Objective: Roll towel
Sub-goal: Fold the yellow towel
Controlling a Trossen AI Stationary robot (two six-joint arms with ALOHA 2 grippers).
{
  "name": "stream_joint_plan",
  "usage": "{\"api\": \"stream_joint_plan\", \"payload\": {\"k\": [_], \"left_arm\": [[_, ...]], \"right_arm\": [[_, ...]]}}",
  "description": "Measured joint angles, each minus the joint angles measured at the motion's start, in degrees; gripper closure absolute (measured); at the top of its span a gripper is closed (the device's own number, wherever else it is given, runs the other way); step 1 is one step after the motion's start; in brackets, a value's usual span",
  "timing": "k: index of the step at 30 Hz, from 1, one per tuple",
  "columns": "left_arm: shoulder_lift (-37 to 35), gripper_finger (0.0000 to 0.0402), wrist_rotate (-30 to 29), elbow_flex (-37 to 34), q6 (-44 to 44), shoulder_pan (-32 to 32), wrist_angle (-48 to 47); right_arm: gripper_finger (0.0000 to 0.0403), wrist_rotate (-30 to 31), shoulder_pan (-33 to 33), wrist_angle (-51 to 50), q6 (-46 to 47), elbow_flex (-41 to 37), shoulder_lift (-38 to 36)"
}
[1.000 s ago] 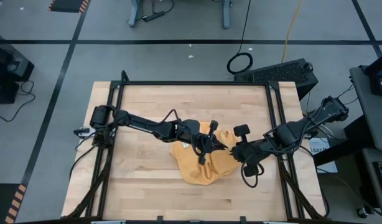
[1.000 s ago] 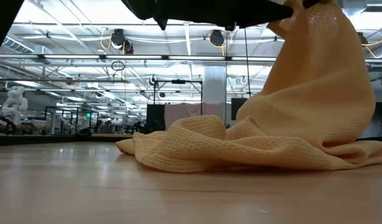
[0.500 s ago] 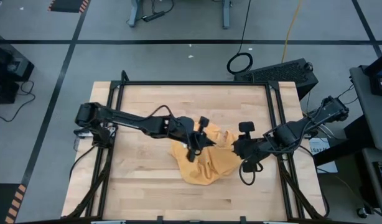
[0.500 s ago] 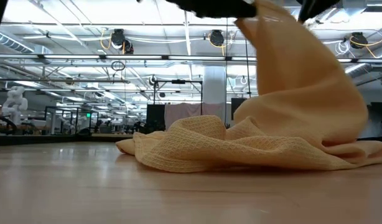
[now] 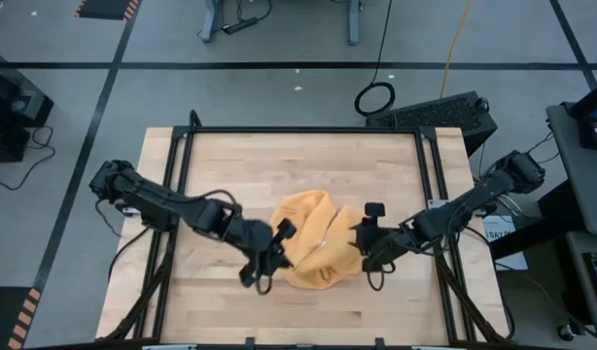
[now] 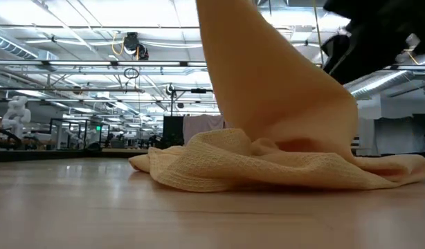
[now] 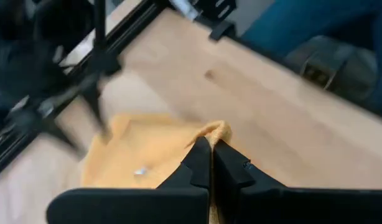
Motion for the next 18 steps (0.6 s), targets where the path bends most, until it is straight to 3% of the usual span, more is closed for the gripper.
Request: {"api": "stream_joint_plan", "payload": {"k": [4,7,13,18], "left_arm": [[0.01,0.0401,-1.92,0.01,-7.5,-3.25,-0.19],[0.01,0.0401,-6.17,0.0,-11.31,-5.68,-0.21],[0.28,0.0401,-14.73,-0.98,-13.3,-8.52,-0.48],[0.32,0.0401,-17.63,-1.62,-13.72,-9.13,-0.32]], "right_arm": [[0.0238,4.63,-3.44,-0.53,-4.6,-2.73,0.0],[0.0242,4.46,-8.05,0.66,-8.58,-3.04,0.0],[0.024,-17.45,-20.85,4.34,-10.21,-3.0,0.55],[0.0232,-24.56,-25.83,8.56,-11.92,-4.79,2.86]]}}
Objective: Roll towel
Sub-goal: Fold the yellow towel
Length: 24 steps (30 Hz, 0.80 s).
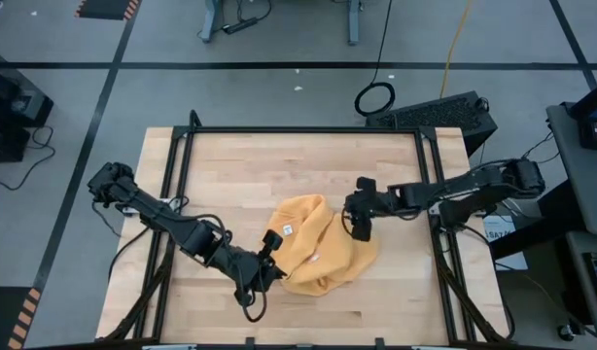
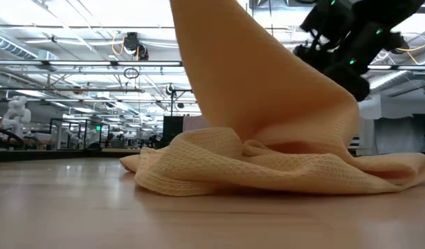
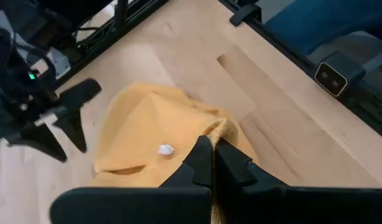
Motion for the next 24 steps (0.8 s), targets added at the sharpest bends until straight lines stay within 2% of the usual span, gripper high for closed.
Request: {"api": "stream_joint_plan", "payload": {"k": [4,8,11,15,17,21,24], "left_arm": [[0.0,0.0401,-0.48,-0.07,-1.0,0.13,-0.06],[0.0,0.0401,-0.63,-0.07,-1.0,0.19,-0.56],[0.0,0.0401,-0.74,-0.09,-1.0,0.17,-0.58],[0.0,0.0401,-2.53,-0.09,-1.0,0.19,-0.8],[0.0,0.0401,-4.31,-0.09,-1.0,0.2,-0.98],[0.0,0.0401,-13.17,-0.09,-0.85,0.19,-1.11],[-0.04,0.0401,-28.13,-0.09,-0.34,0.28,-0.95]], "right_arm": [[0.0229,-6.75,-2.22,6.79,-0.84,-2.61,3.89],[0.0244,-7.74,-3.04,8.87,-3.61,-2.98,8.57],[0.0284,-7.7,-3.07,9.52,-5.85,-3.06,11.34],[0.0381,-7.55,-3.02,9.57,-7.65,-2.9,11.72],[0.0391,-5.69,-3.05,6.88,-8.27,-2.58,9.81],[0.04,1.17,-3.03,-0.84,-9.69,0.6,2.5],[0.0401,8.91,-2.62,-7.99,-10.99,3.99,-4.04]]}}
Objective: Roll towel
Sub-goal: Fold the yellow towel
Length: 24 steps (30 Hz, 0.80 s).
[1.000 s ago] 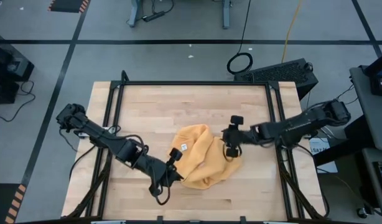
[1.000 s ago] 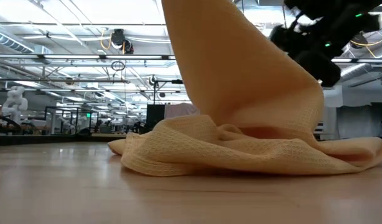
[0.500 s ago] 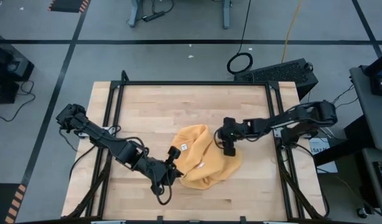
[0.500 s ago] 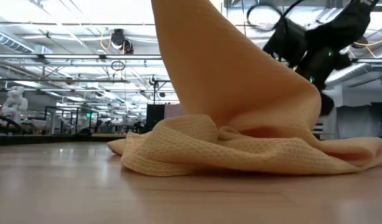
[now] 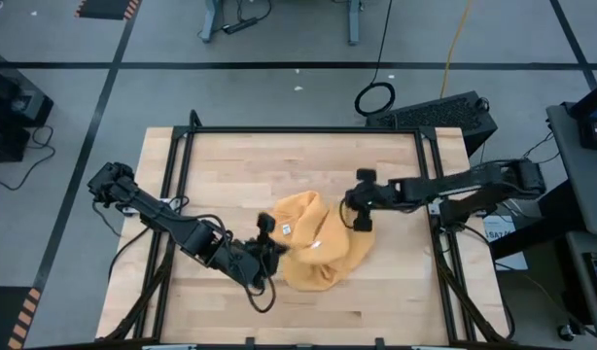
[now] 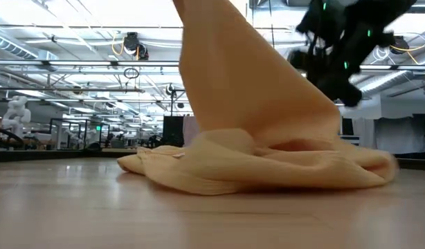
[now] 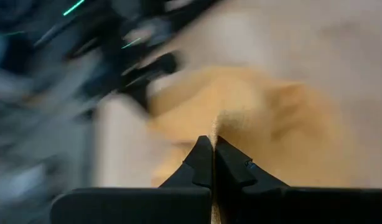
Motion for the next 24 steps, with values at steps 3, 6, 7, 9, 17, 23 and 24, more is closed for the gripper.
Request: {"api": "stream_joint_plan", "payload": {"k": [3,6,7,9,17,23,24], "left_arm": [[-0.16,0.0401,-18.67,0.07,3.1,0.87,1.17],[-0.16,0.0401,-32.5,1.52,7.85,3.06,3.45],[-0.32,0.0401,-34.43,2.18,9.31,3.96,4.11],[-1.37,0.0401,-35.09,2.99,11.2,5.82,5.33],[-6.93,0.0401,-27.96,3.8,7.1,9.73,5.99],[-9.12,0.0401,-3.91,3.8,-0.8,6.78,2.26],[-9.22,0.0401,0.93,3.8,-1.94,6.2,1.89]], "right_arm": [[0.0401,9.68,0.84,-4.3,-2.79,4.16,-6.79],[0.0402,20.23,1.85,-4.93,-6.58,8.6,-12.67],[0.0402,23.69,2.26,-4.08,-7.92,10.22,-14.43],[0.0402,29.36,3.43,-2.56,-10.27,13.39,-17.69],[0.0402,31.62,10.95,-4.71,-7.78,21.31,-24.56],[0.0403,29.35,17.81,-12.96,1.95,21.63,-24.52],[0.0403,28.25,18.59,-14.43,3.65,21.63,-24.13]]}}
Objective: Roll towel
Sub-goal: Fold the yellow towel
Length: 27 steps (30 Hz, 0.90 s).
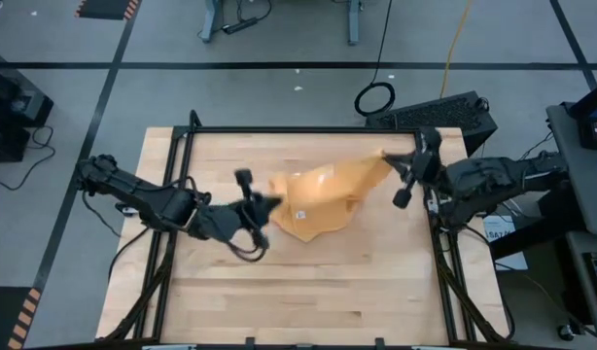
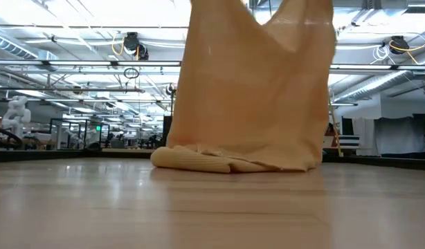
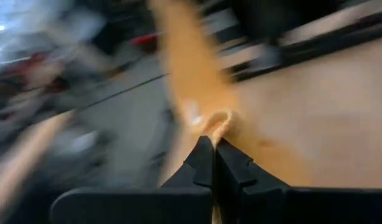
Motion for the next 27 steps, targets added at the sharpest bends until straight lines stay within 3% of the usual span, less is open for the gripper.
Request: {"api": "stream_joint_plan", "payload": {"k": [3,5,12,16,27], "left_arm": [[0.29,0.0401,10.53,0.0,-3.96,-1.65,-1.5],[1.12,0.0401,12.58,0.0,-7.22,-2.62,-3.22],[4.38,0.0401,11.03,0.0,-17.44,-4.81,-13.01],[6.22,0.0401,10.52,0.0,-18.67,-5.11,-13.51],[10.03,0.0396,10.39,0.0,-18.25,-5.07,-13.69]], "right_arm": [[0.0403,-2.48,2.08,-4.08,5.29,-0.45,2.1],[0.0403,-2.86,3.9,-6.07,9.02,-2.06,3.8],[0.0403,-3.35,10.17,-11.44,24.16,-6.94,10.73],[0.0393,-8.43,13.09,-13.21,32.29,-7.82,14.77],[0.028,-27.69,20.05,-20.7,44.77,-7.85,19.96]]}}
